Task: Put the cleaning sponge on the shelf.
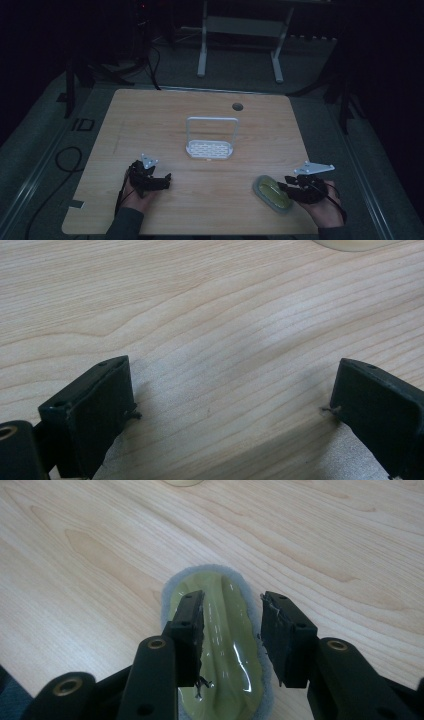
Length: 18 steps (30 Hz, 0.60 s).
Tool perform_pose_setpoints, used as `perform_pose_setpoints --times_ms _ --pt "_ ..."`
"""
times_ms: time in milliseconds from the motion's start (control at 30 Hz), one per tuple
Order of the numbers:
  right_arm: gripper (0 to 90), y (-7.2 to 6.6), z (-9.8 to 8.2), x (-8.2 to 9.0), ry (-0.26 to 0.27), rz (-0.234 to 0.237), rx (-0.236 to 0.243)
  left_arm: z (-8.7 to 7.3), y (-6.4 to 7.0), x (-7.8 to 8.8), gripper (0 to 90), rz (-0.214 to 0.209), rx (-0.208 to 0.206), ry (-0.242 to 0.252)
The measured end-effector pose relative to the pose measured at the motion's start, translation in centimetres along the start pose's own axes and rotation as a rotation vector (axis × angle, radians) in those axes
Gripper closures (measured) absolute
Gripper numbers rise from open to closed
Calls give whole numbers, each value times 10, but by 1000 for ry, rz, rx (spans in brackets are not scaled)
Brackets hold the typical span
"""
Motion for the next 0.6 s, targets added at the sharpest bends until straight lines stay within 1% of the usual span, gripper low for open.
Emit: perform_pose_setpoints --times_ms 167,367,467,600 --pt "609 0 6 1 -26 2 34 0 0 0 38 0 0 0" --pt "610 -4 14 0 -51 13 59 0 0 0 38 0 0 0" --pt "609 -7 14 -2 -82 29 72 0 0 0 38 0 0 0" --pt "609 -9 14 -5 -119 36 89 0 0 0 38 0 0 0"
Point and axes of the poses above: each handheld gripper's, and its own axes: x roughly backward along the jaws, z roughly out of its top, y roughly to its right, the point moved 9 cm from there along -x, roughly forward along the jaws, and after that the axes turned 13 degrees about y, right-handed, at the moved point
